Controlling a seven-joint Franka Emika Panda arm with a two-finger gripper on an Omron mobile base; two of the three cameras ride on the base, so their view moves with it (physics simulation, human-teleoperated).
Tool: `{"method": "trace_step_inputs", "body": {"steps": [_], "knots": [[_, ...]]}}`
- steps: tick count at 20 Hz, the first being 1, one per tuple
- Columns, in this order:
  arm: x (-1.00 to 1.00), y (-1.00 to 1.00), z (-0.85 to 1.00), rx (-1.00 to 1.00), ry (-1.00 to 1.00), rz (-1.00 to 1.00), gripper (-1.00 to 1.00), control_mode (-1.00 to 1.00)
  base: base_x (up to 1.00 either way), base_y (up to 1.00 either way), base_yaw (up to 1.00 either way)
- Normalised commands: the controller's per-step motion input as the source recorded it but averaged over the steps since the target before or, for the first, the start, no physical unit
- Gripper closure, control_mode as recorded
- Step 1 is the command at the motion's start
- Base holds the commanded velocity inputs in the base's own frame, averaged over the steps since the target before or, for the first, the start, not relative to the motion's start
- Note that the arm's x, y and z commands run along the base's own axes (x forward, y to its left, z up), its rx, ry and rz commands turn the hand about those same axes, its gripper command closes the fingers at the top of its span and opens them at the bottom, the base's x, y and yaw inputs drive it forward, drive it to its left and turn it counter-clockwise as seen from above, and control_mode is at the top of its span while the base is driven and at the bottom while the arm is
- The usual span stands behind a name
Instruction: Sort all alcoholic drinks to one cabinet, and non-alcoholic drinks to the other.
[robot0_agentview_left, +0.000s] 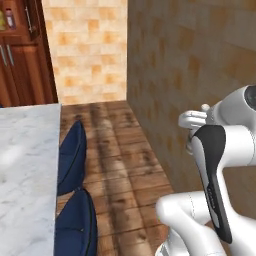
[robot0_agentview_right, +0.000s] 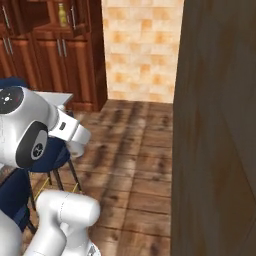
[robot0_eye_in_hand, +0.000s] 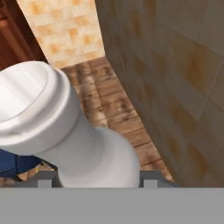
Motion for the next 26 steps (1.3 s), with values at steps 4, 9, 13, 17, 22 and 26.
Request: {"method": "trace_step_inputs", "body": {"steps": [4,9,13,17,22,26], "knots": [[0.0,0.0,0.0,0.0,0.0,0.0,1.0,1.0,1.0,-0.16,0.0],[0.0,0.0,0.0,0.0,0.0,0.0,1.0,1.0,1.0,-0.16,0.01],[0.0,0.0,0.0,0.0,0.0,0.0,1.0,1.0,1.0,-0.12,0.02],[0.0,0.0,0.0,0.0,0.0,0.0,1.0,1.0,1.0,-0.07,0.04],[0.0,0.0,0.0,0.0,0.0,0.0,1.0,1.0,1.0,-0.02,0.1],[0.0,0.0,0.0,0.0,0.0,0.0,1.0,1.0,1.0,-0.04,0.2]]}}
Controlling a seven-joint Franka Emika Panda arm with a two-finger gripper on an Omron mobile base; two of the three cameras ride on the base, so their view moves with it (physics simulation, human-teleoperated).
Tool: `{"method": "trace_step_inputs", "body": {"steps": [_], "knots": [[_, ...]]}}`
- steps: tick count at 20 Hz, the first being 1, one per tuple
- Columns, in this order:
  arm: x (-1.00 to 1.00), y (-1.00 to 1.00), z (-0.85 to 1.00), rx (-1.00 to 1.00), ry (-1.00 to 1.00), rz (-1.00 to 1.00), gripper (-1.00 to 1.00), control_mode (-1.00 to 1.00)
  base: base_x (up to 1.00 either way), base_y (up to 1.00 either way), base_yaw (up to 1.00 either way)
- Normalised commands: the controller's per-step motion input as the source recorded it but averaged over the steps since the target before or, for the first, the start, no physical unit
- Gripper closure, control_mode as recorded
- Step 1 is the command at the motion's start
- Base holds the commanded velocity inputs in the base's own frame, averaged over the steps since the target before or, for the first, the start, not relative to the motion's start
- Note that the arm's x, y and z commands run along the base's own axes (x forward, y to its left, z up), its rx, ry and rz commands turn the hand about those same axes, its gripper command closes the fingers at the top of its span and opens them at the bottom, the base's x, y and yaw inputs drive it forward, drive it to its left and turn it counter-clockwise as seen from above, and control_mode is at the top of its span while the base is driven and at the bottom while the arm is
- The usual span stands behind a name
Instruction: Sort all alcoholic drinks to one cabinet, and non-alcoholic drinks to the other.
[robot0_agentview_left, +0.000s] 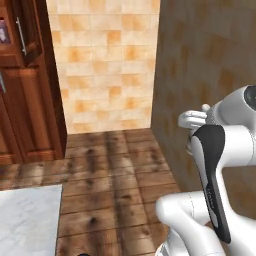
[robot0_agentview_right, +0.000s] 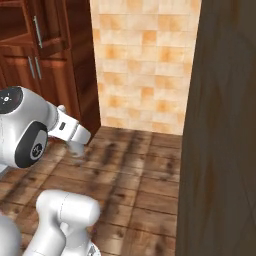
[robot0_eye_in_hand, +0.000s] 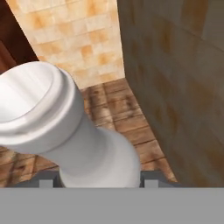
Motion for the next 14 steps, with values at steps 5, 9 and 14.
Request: {"method": "trace_step_inputs", "body": {"steps": [5,9,14], "knots": [[0.0,0.0,0.0,0.0,0.0,0.0,1.0,1.0,1.0,-0.05,0.29],[0.0,0.0,0.0,0.0,0.0,0.0,1.0,1.0,1.0,-0.01,0.43],[0.0,0.0,0.0,0.0,0.0,0.0,1.0,1.0,1.0,-0.01,0.66]]}}
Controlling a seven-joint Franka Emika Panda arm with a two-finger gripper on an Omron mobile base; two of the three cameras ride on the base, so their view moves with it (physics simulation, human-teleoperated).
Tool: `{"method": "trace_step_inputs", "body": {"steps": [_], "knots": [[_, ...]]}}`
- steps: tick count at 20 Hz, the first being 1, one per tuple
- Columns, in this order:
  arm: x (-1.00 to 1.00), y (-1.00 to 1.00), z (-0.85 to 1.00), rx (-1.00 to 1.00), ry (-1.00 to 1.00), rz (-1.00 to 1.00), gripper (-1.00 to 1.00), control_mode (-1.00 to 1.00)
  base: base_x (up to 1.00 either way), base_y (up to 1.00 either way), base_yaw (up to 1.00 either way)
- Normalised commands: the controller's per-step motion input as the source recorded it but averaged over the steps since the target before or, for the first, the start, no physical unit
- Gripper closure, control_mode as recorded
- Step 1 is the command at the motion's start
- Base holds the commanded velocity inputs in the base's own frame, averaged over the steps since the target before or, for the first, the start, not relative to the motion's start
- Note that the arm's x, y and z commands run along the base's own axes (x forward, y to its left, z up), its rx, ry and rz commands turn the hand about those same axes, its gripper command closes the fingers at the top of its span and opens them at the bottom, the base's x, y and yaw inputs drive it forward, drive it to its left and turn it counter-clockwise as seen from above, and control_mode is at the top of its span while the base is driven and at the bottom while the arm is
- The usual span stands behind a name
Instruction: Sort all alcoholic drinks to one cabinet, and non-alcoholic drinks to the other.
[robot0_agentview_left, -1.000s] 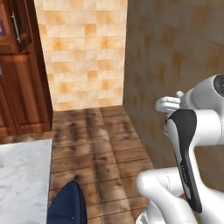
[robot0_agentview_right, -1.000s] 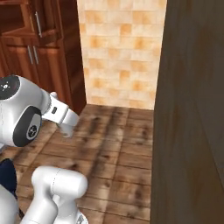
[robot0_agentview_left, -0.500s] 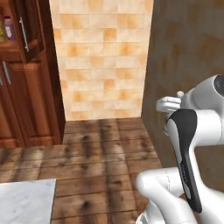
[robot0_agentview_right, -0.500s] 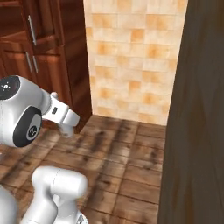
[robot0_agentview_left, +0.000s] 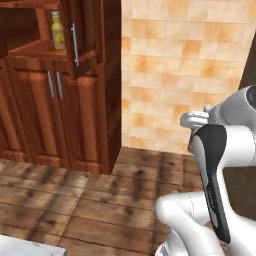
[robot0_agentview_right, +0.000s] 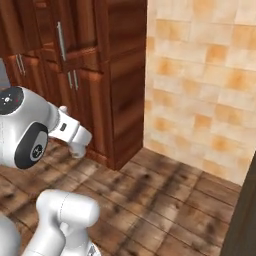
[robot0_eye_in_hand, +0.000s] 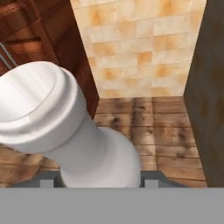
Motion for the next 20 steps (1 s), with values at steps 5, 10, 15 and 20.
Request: {"method": "trace_step_inputs", "body": {"steps": [5,10,15,20], "knots": [[0.0,0.0,0.0,0.0,0.0,0.0,1.0,1.0,0.84,-0.02,0.77],[0.0,0.0,0.0,0.0,0.0,0.0,1.0,1.0,0.61,-0.03,0.82],[0.0,0.0,0.0,0.0,0.0,0.0,1.0,1.0,0.64,-0.02,0.81],[0.0,0.0,0.0,0.0,0.0,0.0,1.0,1.0,1.0,-0.14,0.59]]}}
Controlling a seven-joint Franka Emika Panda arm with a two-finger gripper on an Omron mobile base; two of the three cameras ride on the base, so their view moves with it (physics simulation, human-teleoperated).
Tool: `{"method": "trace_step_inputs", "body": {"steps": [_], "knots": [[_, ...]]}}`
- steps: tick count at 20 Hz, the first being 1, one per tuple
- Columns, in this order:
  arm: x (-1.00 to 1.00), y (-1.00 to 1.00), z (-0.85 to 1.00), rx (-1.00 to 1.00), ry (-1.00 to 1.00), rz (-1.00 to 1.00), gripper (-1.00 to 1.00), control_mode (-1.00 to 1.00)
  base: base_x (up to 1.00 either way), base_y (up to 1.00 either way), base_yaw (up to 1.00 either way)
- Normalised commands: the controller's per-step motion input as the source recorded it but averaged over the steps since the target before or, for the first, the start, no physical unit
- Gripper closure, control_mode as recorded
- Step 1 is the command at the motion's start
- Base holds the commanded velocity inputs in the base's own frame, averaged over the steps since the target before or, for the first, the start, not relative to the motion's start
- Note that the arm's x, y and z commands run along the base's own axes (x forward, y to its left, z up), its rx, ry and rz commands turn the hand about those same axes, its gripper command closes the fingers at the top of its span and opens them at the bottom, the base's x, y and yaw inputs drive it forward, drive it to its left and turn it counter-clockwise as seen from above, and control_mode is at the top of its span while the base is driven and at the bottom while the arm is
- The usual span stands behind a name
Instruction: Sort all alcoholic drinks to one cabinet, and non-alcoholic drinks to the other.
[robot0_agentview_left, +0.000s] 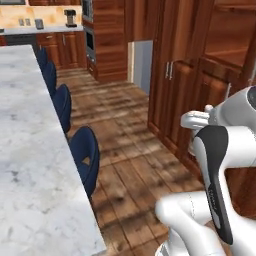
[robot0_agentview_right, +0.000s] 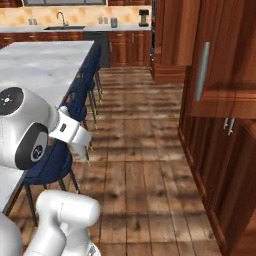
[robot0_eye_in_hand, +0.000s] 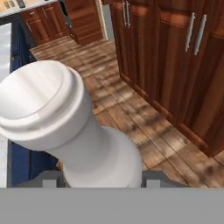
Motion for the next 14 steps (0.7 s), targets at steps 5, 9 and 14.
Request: {"method": "trace_step_inputs", "body": {"steps": [5,9,14], "knots": [[0.0,0.0,0.0,0.0,0.0,0.0,1.0,1.0,1.0,-0.28,0.43],[0.0,0.0,0.0,0.0,0.0,0.0,1.0,1.0,1.0,-0.63,0.33],[0.0,0.0,0.0,0.0,0.0,0.0,1.0,1.0,1.0,-0.49,0.25]]}}
